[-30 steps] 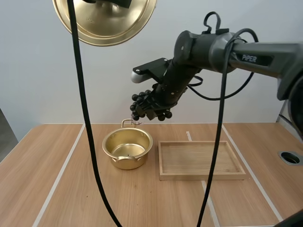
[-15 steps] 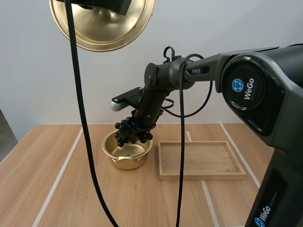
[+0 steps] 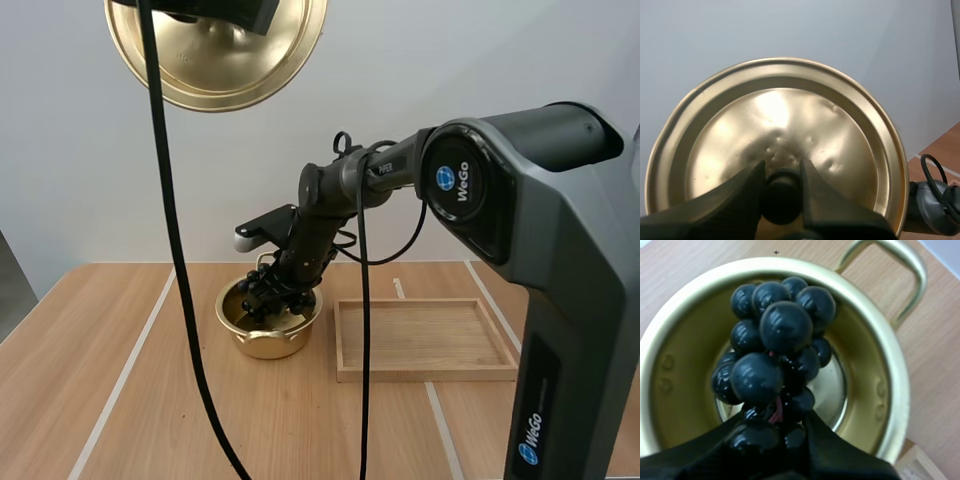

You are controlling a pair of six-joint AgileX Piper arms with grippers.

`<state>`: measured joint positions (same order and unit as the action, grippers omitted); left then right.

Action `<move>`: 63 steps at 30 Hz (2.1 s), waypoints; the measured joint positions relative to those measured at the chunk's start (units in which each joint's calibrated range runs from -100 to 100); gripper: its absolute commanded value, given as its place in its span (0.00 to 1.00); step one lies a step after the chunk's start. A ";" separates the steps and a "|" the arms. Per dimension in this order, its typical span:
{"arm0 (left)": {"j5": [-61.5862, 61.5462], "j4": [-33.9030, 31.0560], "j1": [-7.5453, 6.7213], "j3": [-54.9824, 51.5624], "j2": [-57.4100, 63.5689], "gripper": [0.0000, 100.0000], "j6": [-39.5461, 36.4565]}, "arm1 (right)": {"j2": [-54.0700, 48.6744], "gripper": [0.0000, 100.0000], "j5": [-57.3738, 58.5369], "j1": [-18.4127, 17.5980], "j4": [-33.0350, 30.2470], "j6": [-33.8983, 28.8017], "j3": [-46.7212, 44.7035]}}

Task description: Open the pot, put the grape inside, and close it

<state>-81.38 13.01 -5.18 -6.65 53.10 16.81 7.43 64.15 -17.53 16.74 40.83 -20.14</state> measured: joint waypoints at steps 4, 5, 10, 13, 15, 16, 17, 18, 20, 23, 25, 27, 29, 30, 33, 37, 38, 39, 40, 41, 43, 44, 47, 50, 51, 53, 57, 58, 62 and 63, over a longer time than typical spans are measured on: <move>0.00 0.00 0.00 0.00 0.00 0.00 0.00 | 1.70 0.00 0.00 0.00 2.14 1.28 0.00; 0.00 0.00 0.00 0.00 0.00 0.00 0.00 | 2.30 0.00 0.00 0.00 2.40 1.47 0.00; 0.00 0.00 0.00 0.00 0.00 0.00 0.00 | 4.50 0.00 0.00 0.00 3.55 1.88 0.00; 0.00 0.00 0.00 0.00 0.00 0.00 0.00 | 5.98 0.00 -0.38 0.00 4.16 2.04 0.12; 0.00 0.00 0.00 0.00 0.00 0.00 0.00 | 7.03 0.00 -0.75 -0.06 4.31 2.18 0.12; 0.00 0.00 0.00 0.00 0.00 0.00 0.00 | 7.40 0.00 -0.82 -0.06 4.46 2.22 0.24; 0.00 0.00 0.00 0.00 0.00 0.00 0.00 | 7.90 0.00 -0.98 -0.06 4.45 2.22 0.24; 0.00 0.00 0.00 0.00 0.00 0.00 0.00 | 8.04 0.00 -1.04 -0.06 4.49 2.30 0.24; 0.00 0.00 0.00 0.00 0.00 0.00 0.00 | 8.85 0.00 -1.73 -0.06 4.59 2.34 0.36; 0.00 0.00 0.00 0.00 0.00 0.00 0.00 | 9.14 0.00 -1.74 -0.06 4.17 2.34 0.75; 0.00 0.00 0.00 0.00 0.00 0.00 0.00 | 9.27 0.00 -1.74 -0.06 3.95 2.34 0.89; 0.00 0.00 0.00 0.00 0.00 0.00 -0.09 | 9.27 0.00 -1.74 -0.06 3.95 2.34 0.89; 0.00 0.00 0.00 0.00 0.00 0.00 -0.09 | 9.27 0.00 -1.74 -0.06 3.95 2.34 0.89; 0.00 0.00 0.00 0.00 0.00 0.00 -0.09 | 9.27 0.00 -1.74 -0.06 3.91 2.34 0.89; 0.00 0.00 0.00 0.00 0.00 0.00 -0.09 | 9.27 0.33 -1.74 -0.06 3.91 2.34 0.89; 0.00 0.00 0.00 0.00 0.00 0.00 -0.09 | 9.13 0.99 -2.13 -0.14 3.91 2.34 0.89; 0.00 0.00 0.00 0.00 0.00 0.00 -0.09 | 9.01 1.00 -2.52 -0.23 4.11 2.34 0.89; 0.00 0.00 0.00 0.00 0.00 0.00 -0.09 | 8.84 0.98 -3.18 -0.23 4.27 2.34 0.89; 0.00 0.00 0.00 0.00 0.00 0.00 -0.09 | 8.54 0.94 -3.71 -0.23 4.28 2.34 0.89; 0.00 0.00 0.00 0.00 0.00 0.00 -0.09 | 8.38 0.91 -3.94 -0.29 4.28 2.34 0.89; 0.00 0.00 0.00 0.00 0.00 0.00 -0.09 | 7.75 0.89 -3.94 -0.29 4.16 2.34 0.89; 0.00 0.00 0.00 0.00 0.00 0.00 -0.09 | 7.33 0.90 -3.76 -0.29 3.90 2.34 0.89; 0.00 0.00 0.00 0.00 0.00 0.00 -0.09 | 5.84 0.92 -3.51 -0.29 2.79 2.34 0.76; 0.00 0.00 0.00 0.00 0.00 0.00 -0.09 | 4.06 0.92 -3.38 -0.29 1.64 2.34 0.76; 0.00 0.00 0.00 0.00 0.00 0.00 -0.09 | 3.47 0.92 -3.38 -0.29 1.51 2.34 0.76; 0.00 0.00 0.00 0.00 0.00 0.00 -0.09 | 2.42 0.92 -3.38 -0.29 1.26 2.22 0.76; 0.00 0.00 0.00 0.00 0.00 0.00 -0.09 | -0.05 0.92 -2.47 -0.29 0.88 1.75 1.70; 0.00 0.00 0.00 0.00 0.00 0.00 -0.09 | -0.80 0.92 -2.24 -0.29 0.88 1.62 2.00; 0.00 0.00 0.00 0.00 0.00 0.00 -0.09 | -3.94 0.92 -1.71 -0.29 0.88 1.51 3.11; 0.00 0.00 0.00 0.00 0.00 0.00 -0.09 | -4.85 0.92 -1.71 -0.29 0.76 1.51 3.27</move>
<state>-81.38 13.01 -5.18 -6.65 53.10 16.72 2.59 62.45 -17.82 17.50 42.34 -16.87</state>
